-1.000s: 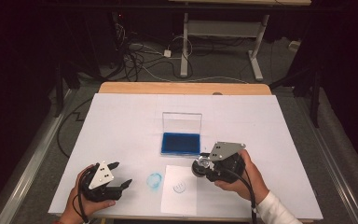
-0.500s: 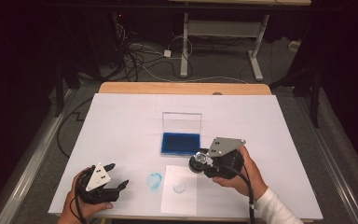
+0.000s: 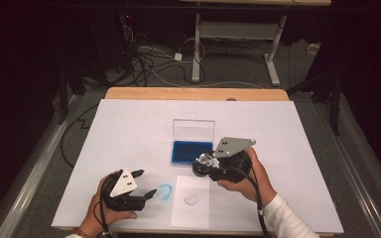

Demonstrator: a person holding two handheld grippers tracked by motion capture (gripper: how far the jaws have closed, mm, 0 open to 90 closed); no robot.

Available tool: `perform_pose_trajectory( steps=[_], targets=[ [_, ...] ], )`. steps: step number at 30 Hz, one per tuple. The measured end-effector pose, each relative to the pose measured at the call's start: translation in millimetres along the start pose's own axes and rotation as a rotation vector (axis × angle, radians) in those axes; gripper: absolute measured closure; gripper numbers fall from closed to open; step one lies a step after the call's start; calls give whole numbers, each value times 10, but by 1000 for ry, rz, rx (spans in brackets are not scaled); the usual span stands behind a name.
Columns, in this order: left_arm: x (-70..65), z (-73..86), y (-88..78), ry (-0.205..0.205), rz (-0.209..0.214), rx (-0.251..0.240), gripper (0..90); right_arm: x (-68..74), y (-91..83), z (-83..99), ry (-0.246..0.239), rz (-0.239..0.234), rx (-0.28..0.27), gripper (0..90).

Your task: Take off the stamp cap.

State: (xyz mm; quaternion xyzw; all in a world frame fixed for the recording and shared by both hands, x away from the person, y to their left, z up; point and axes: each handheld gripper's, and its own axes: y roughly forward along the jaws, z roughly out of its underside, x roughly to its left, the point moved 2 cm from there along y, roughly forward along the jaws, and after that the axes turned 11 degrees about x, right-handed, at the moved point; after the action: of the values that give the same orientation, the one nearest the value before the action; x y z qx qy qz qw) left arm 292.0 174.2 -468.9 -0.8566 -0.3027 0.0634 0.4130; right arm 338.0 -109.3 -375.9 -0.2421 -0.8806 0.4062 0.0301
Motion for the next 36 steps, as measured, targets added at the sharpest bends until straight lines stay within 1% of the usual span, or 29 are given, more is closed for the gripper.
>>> perform_pose_trajectory(
  steps=[4,6,10,12,15,18,23,28,30,34,36],
  targets=[
    [-78,-168,91,35,54,-29,259,40,45,-75,-8,-12,-7,570],
    [-100,-239,146,53,46,-28,259,65,61,-106,-14,-16,-8,570],
    [-93,-351,208,29,83,-53,258,118,84,-150,-16,-30,-13,571],
    [-103,-401,220,30,87,-60,258,152,102,-176,-18,-38,-19,571],
    [-138,-492,248,40,109,-60,258,194,129,-207,-20,-47,-27,570],
    [-163,-556,263,40,129,-82,258,213,138,-210,-18,-52,-31,570],
    [-200,-616,282,50,136,-93,258,227,156,-202,-19,-55,-31,570],
    [-225,-638,293,60,141,-92,258,249,172,-184,-22,-59,-32,570],
    [-227,-642,293,57,146,-100,258,257,181,-180,-23,-61,-31,570],
    [-235,-654,284,59,140,-111,259,280,210,-170,-26,-66,-28,570],
    [-237,-656,271,66,128,-117,279,287,223,-166,-24,-66,-28,570]
  ],
)
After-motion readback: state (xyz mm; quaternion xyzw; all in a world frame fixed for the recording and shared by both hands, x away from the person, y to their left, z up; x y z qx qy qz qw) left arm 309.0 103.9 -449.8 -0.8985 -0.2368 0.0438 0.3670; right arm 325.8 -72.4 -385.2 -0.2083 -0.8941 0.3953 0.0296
